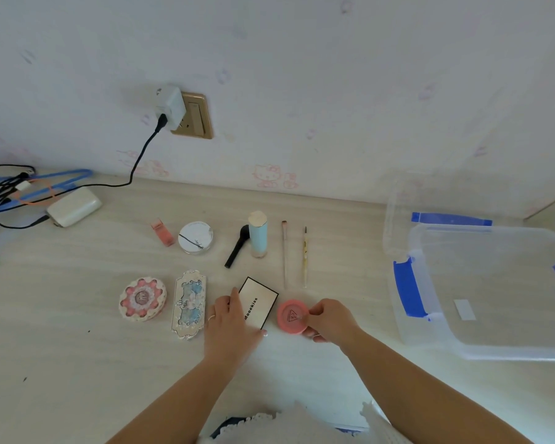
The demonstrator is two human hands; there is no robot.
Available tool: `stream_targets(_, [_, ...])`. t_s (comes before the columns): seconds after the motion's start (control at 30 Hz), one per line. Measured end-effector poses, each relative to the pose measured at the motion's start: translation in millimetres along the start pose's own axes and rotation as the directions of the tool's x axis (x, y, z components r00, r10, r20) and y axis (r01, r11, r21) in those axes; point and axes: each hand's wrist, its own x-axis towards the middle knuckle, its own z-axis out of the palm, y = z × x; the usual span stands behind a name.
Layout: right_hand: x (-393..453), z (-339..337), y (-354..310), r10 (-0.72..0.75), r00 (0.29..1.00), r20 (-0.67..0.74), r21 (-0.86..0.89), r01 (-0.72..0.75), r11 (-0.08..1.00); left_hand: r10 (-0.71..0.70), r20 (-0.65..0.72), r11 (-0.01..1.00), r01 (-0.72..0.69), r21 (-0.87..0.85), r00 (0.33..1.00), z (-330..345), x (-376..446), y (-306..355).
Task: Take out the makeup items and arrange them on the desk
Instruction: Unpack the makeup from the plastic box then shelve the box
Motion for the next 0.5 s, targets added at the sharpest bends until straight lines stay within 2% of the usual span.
stream_targets(0.23, [3.3, -0.5, -2.5, 0.006, 1.0, -0.001, -0.012, -0.006, 1.0, -0.031, -0.09, 0.998, 0.036, 0.058, 0.995, 0.5, 1.6, -0.6])
stream_targets(0.5, [6.8, 0.2, -3.0, 0.007, 1.0, 0.027, -0.041, -0.006, 0.999, -0.043, -0.065, 0.996, 0.048, 0.076, 0.997, 3.2, 3.2, -1.2])
